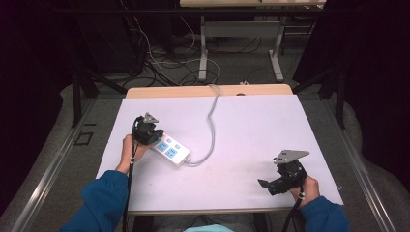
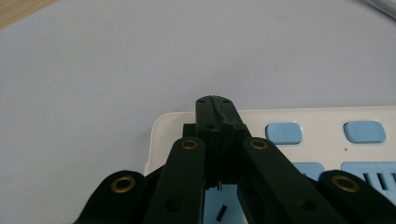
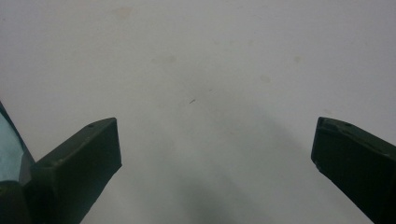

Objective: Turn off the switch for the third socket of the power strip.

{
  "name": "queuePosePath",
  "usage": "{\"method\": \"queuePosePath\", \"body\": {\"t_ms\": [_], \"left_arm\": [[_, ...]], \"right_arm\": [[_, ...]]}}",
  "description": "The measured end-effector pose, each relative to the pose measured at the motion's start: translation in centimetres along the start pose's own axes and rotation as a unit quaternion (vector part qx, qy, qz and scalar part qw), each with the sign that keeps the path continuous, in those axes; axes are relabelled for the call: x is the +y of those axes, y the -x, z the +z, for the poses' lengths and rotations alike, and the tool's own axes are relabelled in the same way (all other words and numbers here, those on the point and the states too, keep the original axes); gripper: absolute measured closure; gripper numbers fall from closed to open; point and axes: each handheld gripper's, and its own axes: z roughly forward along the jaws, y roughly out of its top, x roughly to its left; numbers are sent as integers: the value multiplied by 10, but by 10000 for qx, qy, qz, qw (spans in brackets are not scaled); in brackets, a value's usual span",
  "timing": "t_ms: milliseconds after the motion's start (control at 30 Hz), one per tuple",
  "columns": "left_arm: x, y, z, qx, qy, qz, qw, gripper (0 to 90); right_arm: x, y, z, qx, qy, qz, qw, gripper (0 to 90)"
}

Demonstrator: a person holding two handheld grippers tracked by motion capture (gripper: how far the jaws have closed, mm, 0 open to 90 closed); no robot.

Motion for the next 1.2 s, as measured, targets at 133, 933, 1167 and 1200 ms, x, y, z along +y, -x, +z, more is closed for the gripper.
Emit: {"method": "queuePosePath", "body": {"t_ms": [133,933,1167,1200], "left_arm": [[0,0,0,2,4,-29,10000,900],[-3,-3,-16,54,120,-325,9994,430],[-4,2,-26,118,195,-288,9993,177],[-4,3,-28,132,175,-255,9994,164]], "right_arm": [[0,0,0,11,-18,8,10000,10],[0,0,-1,-2,-18,-6,10000,10],[0,-1,0,31,-34,30,10000,9],[0,-1,0,20,-31,47,10000,9]]}}
